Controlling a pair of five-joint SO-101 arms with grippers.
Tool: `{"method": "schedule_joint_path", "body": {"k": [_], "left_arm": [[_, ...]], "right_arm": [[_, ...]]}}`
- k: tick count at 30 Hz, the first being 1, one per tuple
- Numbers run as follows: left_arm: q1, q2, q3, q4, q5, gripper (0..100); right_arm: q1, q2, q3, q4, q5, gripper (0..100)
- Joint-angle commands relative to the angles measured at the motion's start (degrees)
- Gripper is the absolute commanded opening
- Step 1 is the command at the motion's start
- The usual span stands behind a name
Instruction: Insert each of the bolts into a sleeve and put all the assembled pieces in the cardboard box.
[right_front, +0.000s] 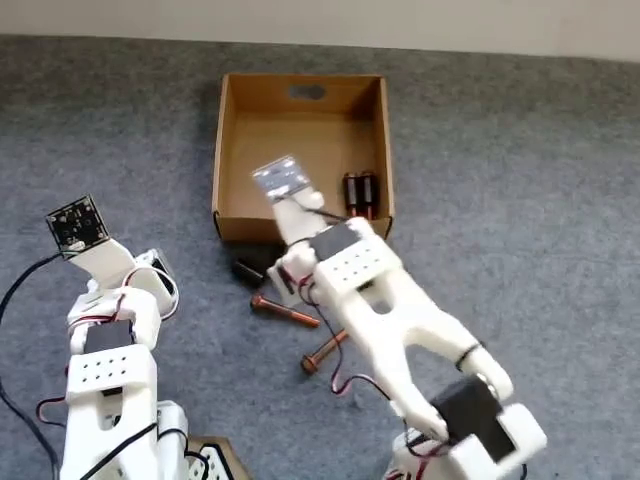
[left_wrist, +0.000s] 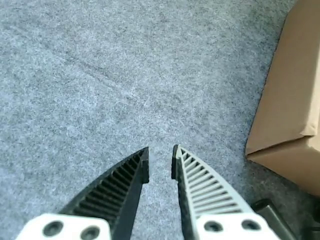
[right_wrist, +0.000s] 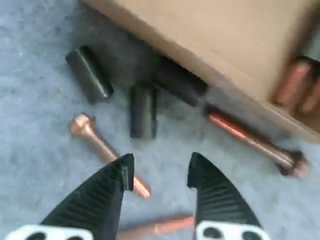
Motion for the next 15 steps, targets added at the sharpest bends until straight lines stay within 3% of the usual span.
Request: {"method": "schedule_joint_path", "body": {"k": [1,15], "left_arm": [[0.4,-1.0,-2.4,-0.8,0.4,10],[0.7,-0.9,-2.4,-1.0,0.4,10]], "right_arm": [[-1.2,3.7,-0.8,-6.2,0.3,19.0],[-1.1,10.9,-0.8,-13.3,0.6,19.0]]}}
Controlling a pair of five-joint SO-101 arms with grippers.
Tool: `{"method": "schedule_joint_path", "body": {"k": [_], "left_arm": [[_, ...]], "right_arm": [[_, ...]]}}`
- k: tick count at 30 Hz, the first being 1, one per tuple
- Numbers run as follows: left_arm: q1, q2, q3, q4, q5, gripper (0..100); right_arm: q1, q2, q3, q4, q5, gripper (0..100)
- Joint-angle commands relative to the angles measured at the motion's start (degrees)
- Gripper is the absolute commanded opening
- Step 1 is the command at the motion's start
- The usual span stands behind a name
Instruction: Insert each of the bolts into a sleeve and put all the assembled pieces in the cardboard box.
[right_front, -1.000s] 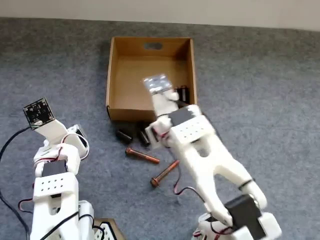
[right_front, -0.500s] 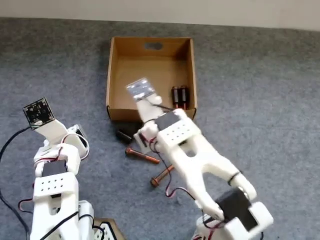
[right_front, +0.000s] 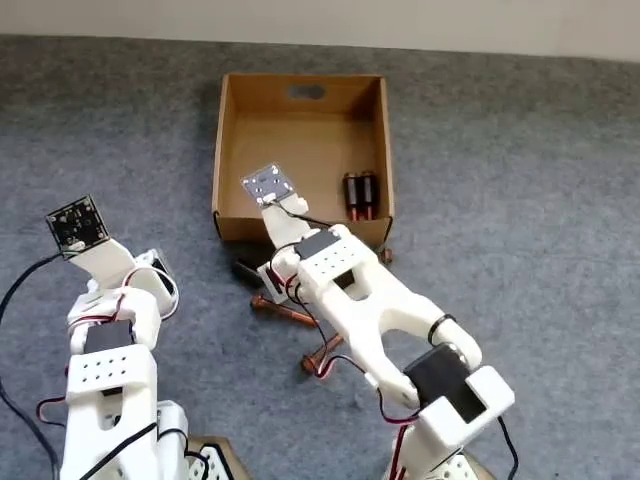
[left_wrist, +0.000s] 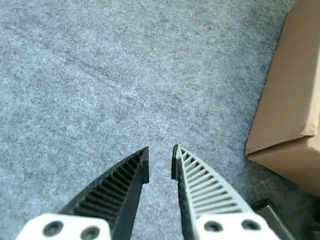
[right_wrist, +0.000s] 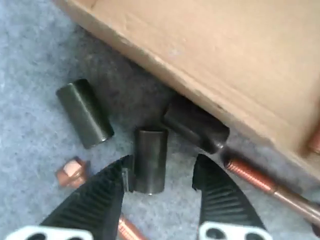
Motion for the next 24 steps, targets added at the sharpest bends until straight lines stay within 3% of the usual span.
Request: {"method": "schedule_joint_path", "body": {"k": [1,9,17,24], "left_arm": [[0.7,-0.9,-2.4,-1.0,0.4,10],[0.7,-0.9,-2.4,-1.0,0.4,10],[0.7,-0.9,-2.4,-1.0,0.4,10],[0.7,-0.9,-2.4,-0.9,0.4,10]], "right_arm": [[-0.6,0.7,-0.8,-0.7,0.6,19.0],[-0.1,2.2,-0.8,-0.6,0.5,0.2],[6.3,-13.4,-0.1,10.1,0.4,0.5],[20.9,-27.5,-0.1,25.4,0.7,0.5]]}}
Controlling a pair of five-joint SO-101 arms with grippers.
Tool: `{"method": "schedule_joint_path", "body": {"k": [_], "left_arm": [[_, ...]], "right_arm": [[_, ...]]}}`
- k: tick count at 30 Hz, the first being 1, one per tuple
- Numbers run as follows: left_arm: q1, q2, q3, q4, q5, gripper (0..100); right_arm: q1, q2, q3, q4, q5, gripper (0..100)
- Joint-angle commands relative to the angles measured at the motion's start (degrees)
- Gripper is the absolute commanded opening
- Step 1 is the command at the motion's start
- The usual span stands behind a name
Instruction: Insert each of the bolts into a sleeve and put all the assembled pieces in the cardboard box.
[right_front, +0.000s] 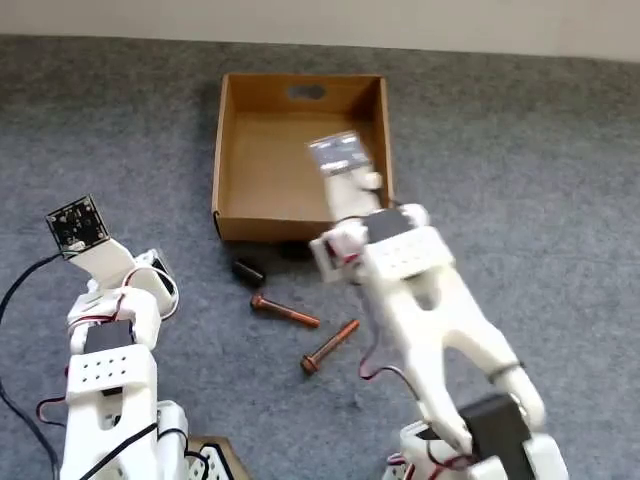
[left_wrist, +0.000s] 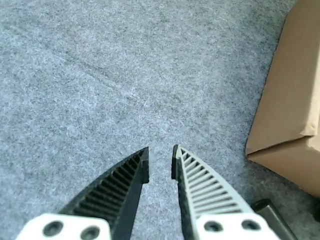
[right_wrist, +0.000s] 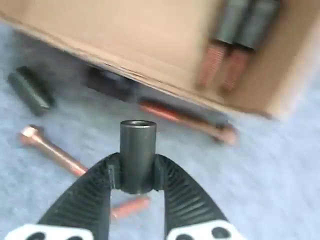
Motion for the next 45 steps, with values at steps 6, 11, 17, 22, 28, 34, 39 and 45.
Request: {"method": "schedule_joint_path", "body": {"k": [6,11,17,22,28,34,39,45], "left_arm": [[0.7,-0.9,-2.4,-0.9,0.4,10],[0.7,-0.9,-2.4,-0.9,0.4,10],[0.7,-0.9,-2.4,-0.9,0.4,10],[0.7,-0.9,-2.3,-0.9,0.4,10],[0.7,-0.9,-2.3,-0.9,0.4,10],[0.7,-0.9,-2.3,-0.8,0.4,10],[0.7,-0.9,-2.3,-0.8,0.4,10],[0.7,-1.1,-2.3,-0.8,0.4,10]], "right_arm": [[20.9,-8.6,6.9,7.6,0.8,0.5],[26.9,-9.8,20.2,-0.3,6.9,0.5],[28.1,-10.0,29.4,-6.3,11.5,0.6],[27.7,-10.3,29.3,-3.6,12.0,8.7],[27.8,-9.9,28.7,-4.1,12.1,20.5],[27.4,-8.1,26.7,-6.3,12.1,20.0],[27.3,0.7,21.4,-3.1,12.5,14.6],[27.3,9.0,15.5,0.4,14.9,14.6]]}}
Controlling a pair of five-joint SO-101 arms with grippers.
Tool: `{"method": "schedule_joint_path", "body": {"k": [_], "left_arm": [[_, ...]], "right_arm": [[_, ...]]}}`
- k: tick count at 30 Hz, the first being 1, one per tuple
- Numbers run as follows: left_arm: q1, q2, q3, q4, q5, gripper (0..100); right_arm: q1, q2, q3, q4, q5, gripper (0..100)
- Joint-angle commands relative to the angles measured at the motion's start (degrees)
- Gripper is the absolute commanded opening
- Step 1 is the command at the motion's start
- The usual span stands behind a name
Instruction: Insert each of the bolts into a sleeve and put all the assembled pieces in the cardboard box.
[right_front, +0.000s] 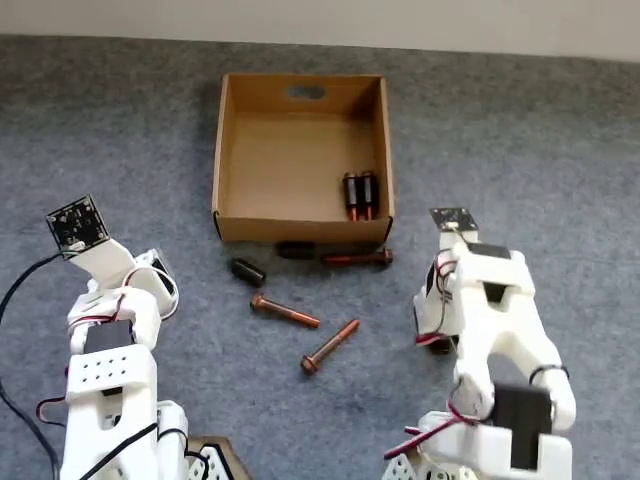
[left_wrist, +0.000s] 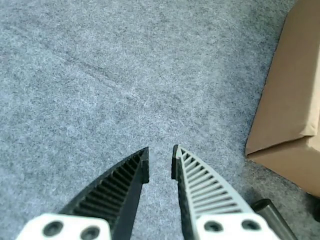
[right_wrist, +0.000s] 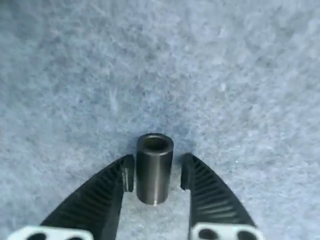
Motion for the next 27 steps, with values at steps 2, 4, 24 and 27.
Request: {"method": "schedule_joint_path", "body": {"k": [2,4,24,27], "left_arm": [[0.7,-1.1,-2.3,-0.8,0.4,10],[0.7,-1.1,-2.3,-0.8,0.4,10],[6.3,-0.7,-8.2,9.1,-4.8,11],[11.3,-0.7,-8.9,10.8,-10.0,11]], "right_arm": [[-0.2,3.4,-3.5,1.0,0.8,14.1],[-0.2,3.6,-3.5,1.0,0.7,10.5],[-4.3,-40.0,8.8,0.7,-2.5,0.6],[-7.3,-48.9,13.6,-1.9,-8.2,0.6]]}}
